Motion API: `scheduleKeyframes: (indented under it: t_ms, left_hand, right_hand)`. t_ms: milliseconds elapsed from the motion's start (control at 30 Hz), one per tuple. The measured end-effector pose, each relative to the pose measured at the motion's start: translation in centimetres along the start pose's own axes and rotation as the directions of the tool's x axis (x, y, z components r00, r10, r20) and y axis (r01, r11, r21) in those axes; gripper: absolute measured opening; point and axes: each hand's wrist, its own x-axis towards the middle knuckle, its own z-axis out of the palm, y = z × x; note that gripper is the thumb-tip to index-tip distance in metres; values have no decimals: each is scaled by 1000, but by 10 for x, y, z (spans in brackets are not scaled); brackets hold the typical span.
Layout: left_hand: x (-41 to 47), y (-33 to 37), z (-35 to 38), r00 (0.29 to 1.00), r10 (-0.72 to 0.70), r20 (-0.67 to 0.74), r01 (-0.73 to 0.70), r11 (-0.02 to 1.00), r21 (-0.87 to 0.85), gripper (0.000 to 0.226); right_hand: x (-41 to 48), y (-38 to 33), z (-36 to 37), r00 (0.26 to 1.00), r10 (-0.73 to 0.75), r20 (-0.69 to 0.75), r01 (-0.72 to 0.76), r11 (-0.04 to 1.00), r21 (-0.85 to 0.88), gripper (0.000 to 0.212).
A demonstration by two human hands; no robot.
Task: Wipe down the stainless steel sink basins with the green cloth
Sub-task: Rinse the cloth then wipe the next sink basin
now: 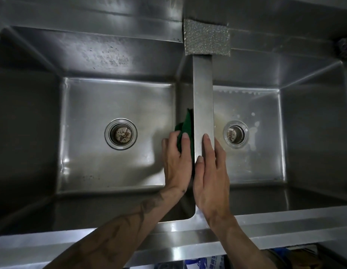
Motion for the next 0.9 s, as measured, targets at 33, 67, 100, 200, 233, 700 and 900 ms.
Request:
scheduleKeyframes:
  t_ms: [33, 67, 100, 200, 233, 700, 900]
  left_hand:
    - [3, -3, 3, 1000, -9, -9, 9, 1000, 7, 24]
    - [6, -6, 5, 999, -34, -3, 34, 999, 18, 25]
    - [10, -12, 7, 998, -68, 5, 68, 997, 29, 26]
    - [21, -21, 9, 984, -176, 26, 173, 980, 96, 30]
    - [21, -19, 9, 985, -172, 16, 170, 980, 99, 29]
    - [40, -27, 13, 982, -187, 24, 183, 976, 115, 25]
    - [39, 9, 13, 998, 39, -40, -41, 999, -32, 21]
  right_hand:
    - [0, 0, 0, 1000, -4, 1, 4, 1000, -3, 54]
    - [-1, -1, 0, 1000, -10, 2, 10, 1000, -8, 54]
    - [-1, -2, 0, 1000, -13, 1, 13, 1000, -13, 54]
    - [-1, -3, 0, 1000, -4, -10, 3, 1000, -28, 54]
    - [-2, -4, -1, 1000, -3, -9, 3, 1000, -30, 54]
    - [-1, -8, -3, 1000, -9, -26, 7, 998, -67, 54]
    - [0, -7, -3, 1000, -2, -22, 0, 997, -81, 55]
